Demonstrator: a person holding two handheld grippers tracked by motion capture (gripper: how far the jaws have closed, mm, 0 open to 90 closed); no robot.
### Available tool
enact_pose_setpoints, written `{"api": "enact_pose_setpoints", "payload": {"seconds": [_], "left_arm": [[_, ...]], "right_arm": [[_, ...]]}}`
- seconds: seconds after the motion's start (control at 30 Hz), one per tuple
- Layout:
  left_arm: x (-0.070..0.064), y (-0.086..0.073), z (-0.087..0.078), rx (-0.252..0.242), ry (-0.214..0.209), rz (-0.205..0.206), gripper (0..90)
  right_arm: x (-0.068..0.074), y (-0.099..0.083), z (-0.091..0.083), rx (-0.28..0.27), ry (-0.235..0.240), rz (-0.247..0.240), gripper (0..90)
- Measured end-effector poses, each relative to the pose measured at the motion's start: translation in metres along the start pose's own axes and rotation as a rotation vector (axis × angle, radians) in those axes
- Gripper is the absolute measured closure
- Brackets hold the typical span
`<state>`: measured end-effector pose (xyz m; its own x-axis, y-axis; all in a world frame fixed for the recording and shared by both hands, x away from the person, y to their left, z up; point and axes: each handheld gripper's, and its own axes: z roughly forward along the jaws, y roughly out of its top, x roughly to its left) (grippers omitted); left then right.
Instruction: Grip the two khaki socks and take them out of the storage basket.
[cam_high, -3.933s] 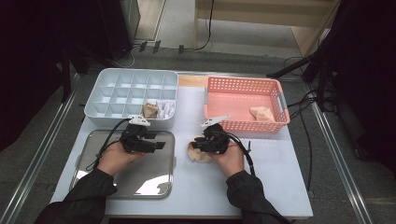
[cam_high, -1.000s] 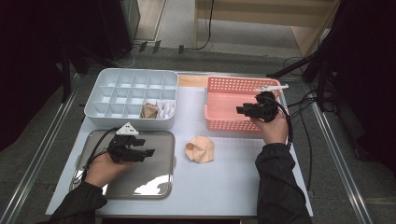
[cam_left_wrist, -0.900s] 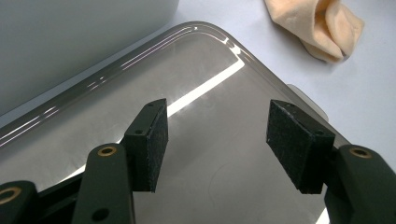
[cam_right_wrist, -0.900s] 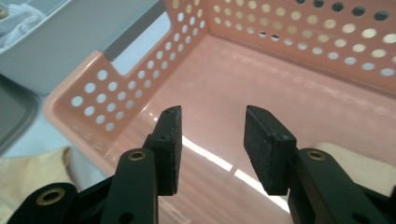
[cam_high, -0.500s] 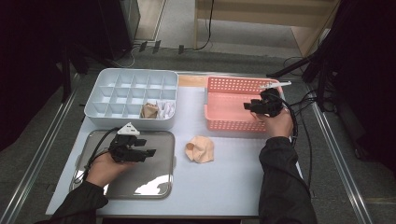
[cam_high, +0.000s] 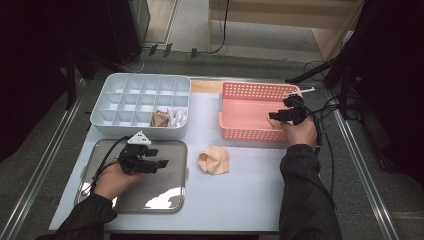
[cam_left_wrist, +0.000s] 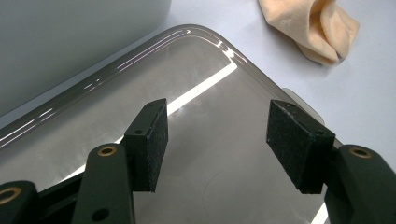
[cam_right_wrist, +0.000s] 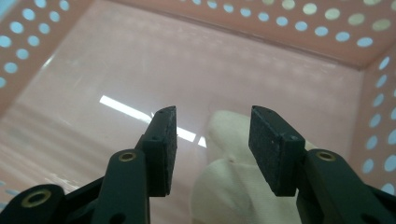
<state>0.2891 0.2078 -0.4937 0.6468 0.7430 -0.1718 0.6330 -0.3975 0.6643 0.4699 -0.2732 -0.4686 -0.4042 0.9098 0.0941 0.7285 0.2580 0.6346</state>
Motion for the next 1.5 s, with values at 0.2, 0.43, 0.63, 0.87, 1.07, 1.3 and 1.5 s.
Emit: {"api": "enact_pose_setpoints", "payload": {"seconds": [0.2, 0.43, 0.63, 0.87, 1.07, 1.3, 1.5], "left_arm": [[-0.001, 0.0, 0.001, -0.002, 0.001, 0.006, 40.4], [-0.002, 0.001, 0.002, -0.005, -0.002, 0.012, 40.5], [-0.003, 0.001, 0.002, -0.003, -0.001, 0.013, 40.6], [-0.003, 0.001, 0.002, 0.0, -0.001, 0.015, 40.6], [-0.002, 0.001, 0.002, -0.004, -0.001, 0.014, 40.6], [-0.003, 0.002, 0.003, -0.006, -0.003, 0.012, 40.7], [-0.004, 0.003, 0.004, -0.002, -0.006, 0.016, 40.4]], "right_arm": [[-0.005, -0.002, 0.006, 0.05, -0.036, 0.036, 47.2], [-0.007, -0.001, 0.009, 0.107, -0.059, 0.075, 45.8], [-0.008, 0.0, 0.014, 0.189, -0.078, 0.084, 51.2], [-0.009, 0.003, 0.02, 0.282, -0.095, 0.076, 74.3], [-0.008, 0.003, 0.018, 0.259, -0.095, 0.058, 84.2], [-0.011, 0.005, 0.007, 0.178, 0.002, 0.118, 84.9], [0.003, 0.015, -0.008, 0.107, 0.041, 0.08, 84.9]]}}
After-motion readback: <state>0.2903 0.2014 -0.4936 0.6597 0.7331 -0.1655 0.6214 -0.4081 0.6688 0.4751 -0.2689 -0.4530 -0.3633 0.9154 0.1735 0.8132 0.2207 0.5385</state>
